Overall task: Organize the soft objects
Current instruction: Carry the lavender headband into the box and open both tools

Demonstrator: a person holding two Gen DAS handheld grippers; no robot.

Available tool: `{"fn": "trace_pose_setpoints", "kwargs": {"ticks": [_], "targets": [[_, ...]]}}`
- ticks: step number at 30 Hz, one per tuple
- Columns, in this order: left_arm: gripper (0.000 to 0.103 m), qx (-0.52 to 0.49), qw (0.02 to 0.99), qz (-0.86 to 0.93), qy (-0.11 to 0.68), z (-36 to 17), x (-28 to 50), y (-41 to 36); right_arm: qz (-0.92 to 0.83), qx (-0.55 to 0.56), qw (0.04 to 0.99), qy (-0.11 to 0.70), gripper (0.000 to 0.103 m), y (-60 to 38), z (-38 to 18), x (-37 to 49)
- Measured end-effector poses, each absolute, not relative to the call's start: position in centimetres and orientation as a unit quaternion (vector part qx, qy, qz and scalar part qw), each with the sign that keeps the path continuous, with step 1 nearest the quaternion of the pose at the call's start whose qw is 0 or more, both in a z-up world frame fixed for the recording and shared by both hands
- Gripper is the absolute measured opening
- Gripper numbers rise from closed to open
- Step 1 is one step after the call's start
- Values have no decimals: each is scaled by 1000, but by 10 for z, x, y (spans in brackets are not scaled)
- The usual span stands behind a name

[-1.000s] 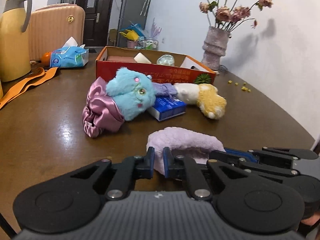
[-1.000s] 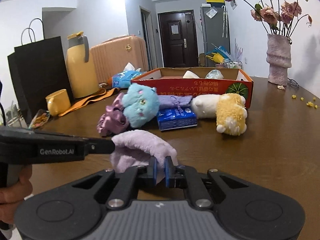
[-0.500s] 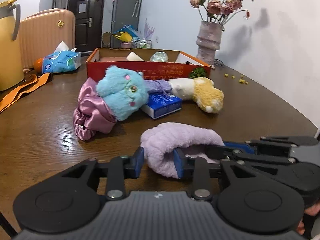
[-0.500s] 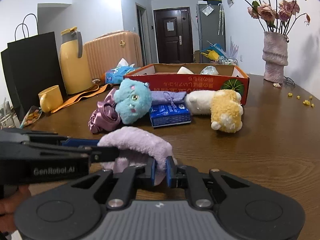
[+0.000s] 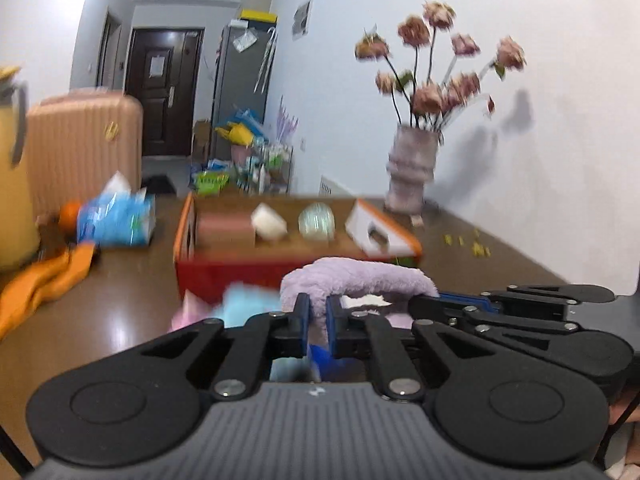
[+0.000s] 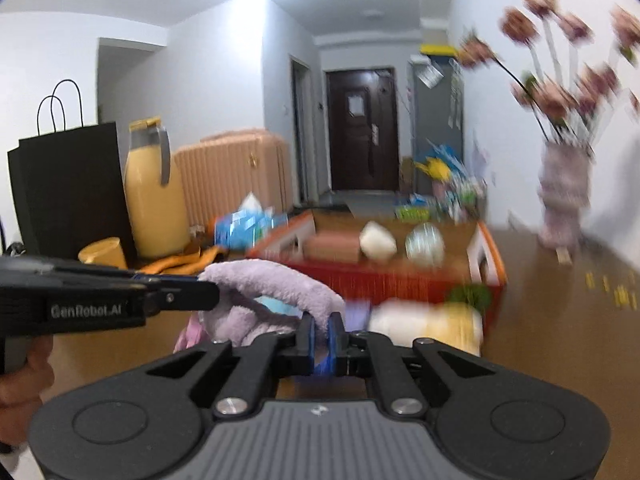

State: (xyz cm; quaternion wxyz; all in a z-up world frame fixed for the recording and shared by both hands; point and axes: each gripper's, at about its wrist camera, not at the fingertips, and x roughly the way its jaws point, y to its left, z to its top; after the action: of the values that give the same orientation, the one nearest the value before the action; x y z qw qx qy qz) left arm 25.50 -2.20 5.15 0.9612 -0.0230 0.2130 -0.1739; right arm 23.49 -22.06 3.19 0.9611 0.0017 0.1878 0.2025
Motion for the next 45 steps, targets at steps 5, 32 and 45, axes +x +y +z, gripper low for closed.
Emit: {"fn": "trace_pose_setpoints", "kwargs": {"ticks": [5,32,45], "targets": [[9,-17,960,-138,243,74,377,-12,227,23,946,229,6,-201,69,368],[72,56,960,-41,271,88,466,5,177,41,936,302,60,-214,87,500],[92,51,990,-23,126,110,272,24,133,-14,984,117,82,-268,109,285]]}}
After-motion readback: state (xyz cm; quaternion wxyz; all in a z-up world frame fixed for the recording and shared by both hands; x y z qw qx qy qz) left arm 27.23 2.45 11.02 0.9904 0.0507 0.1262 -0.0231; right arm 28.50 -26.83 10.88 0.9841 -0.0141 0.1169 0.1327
